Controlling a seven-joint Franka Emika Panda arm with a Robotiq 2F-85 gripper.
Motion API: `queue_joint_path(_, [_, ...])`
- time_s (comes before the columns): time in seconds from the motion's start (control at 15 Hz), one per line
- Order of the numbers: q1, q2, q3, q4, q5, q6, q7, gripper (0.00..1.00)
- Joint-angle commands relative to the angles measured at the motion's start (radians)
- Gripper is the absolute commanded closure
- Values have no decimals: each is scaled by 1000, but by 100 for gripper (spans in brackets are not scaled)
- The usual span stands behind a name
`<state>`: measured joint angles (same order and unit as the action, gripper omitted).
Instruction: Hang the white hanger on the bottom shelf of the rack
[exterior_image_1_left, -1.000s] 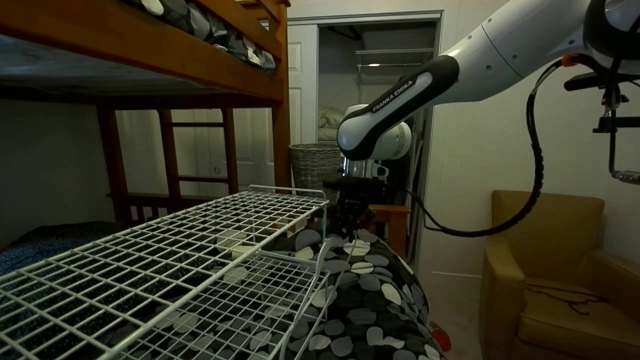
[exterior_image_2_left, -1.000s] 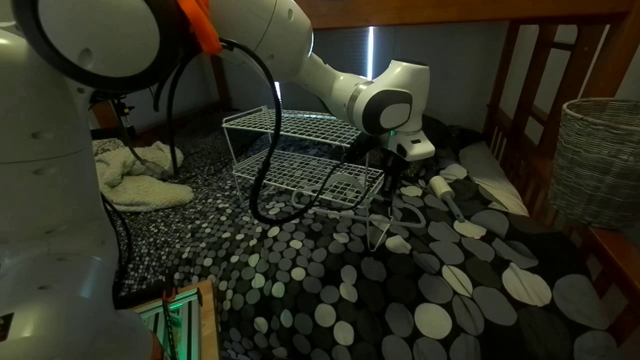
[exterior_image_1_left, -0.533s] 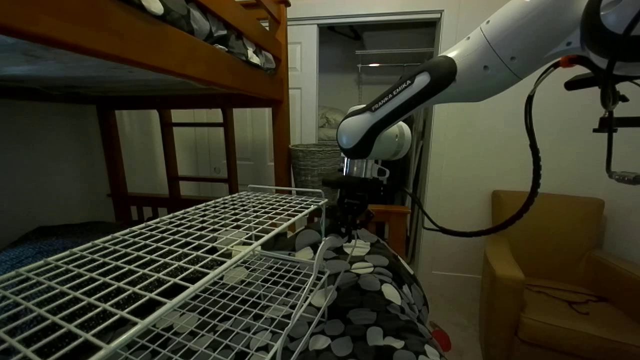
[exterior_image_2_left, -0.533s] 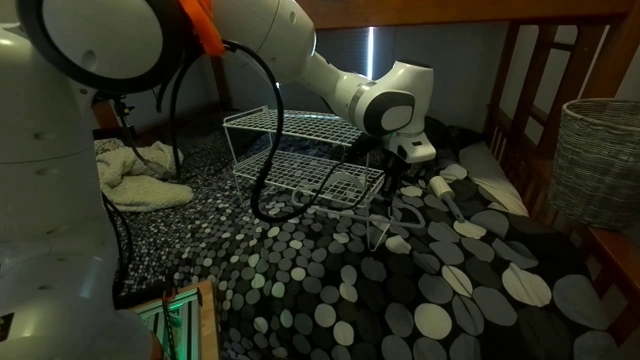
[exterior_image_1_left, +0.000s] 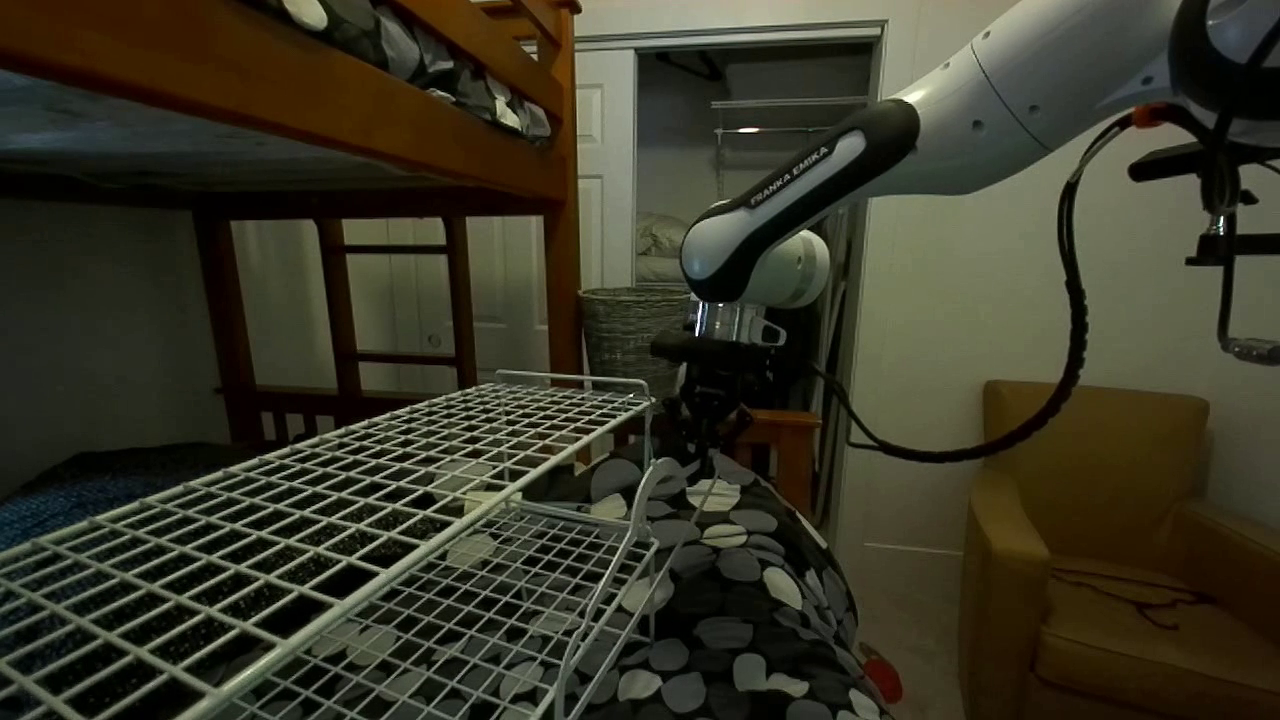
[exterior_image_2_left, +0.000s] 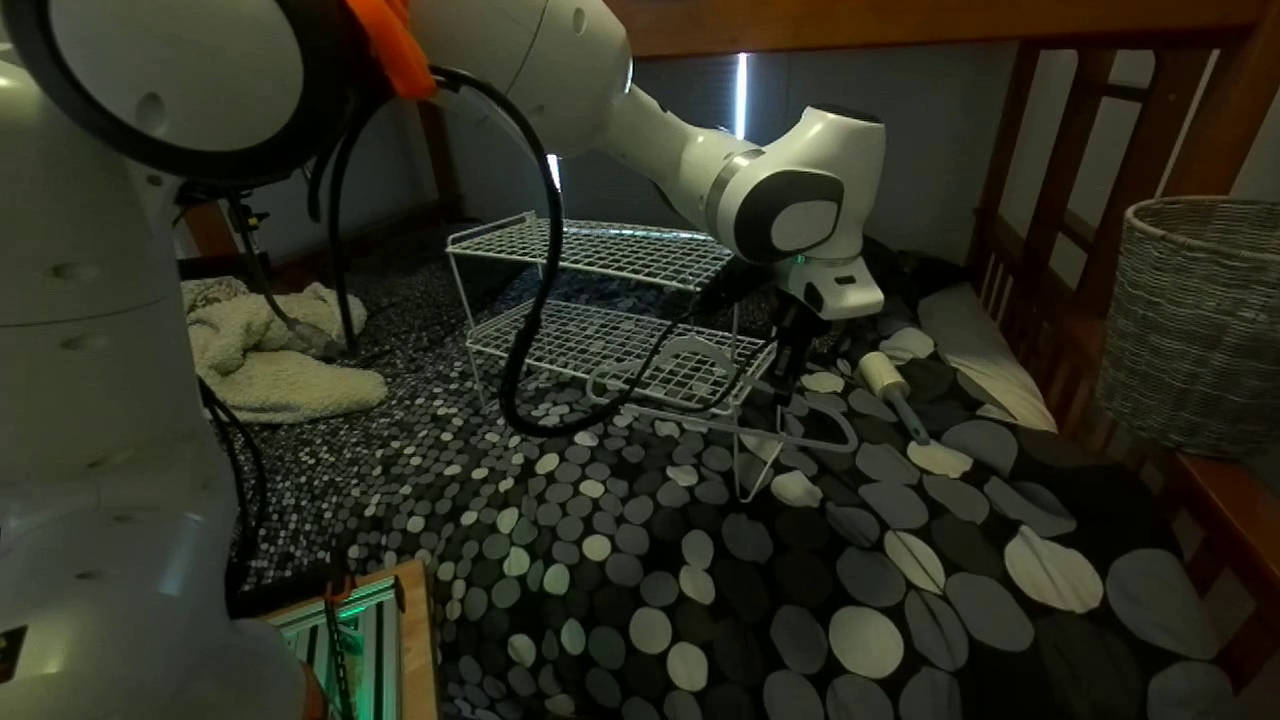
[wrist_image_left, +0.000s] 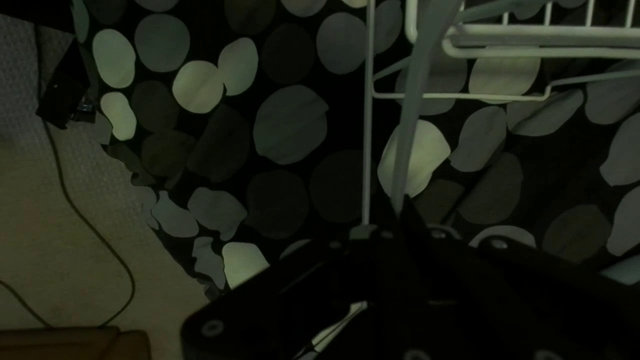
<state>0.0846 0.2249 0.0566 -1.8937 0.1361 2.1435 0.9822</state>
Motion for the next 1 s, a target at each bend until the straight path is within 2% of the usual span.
queue_joint_path(0.0, [-2, -24, -11, 6, 31, -61, -14, 99])
queue_joint_path(0.33, [-3, -28, -21, 10, 16, -87, -3, 99])
queue_joint_path(0.93, [-14, -21, -24, 9, 91, -186, 19, 99])
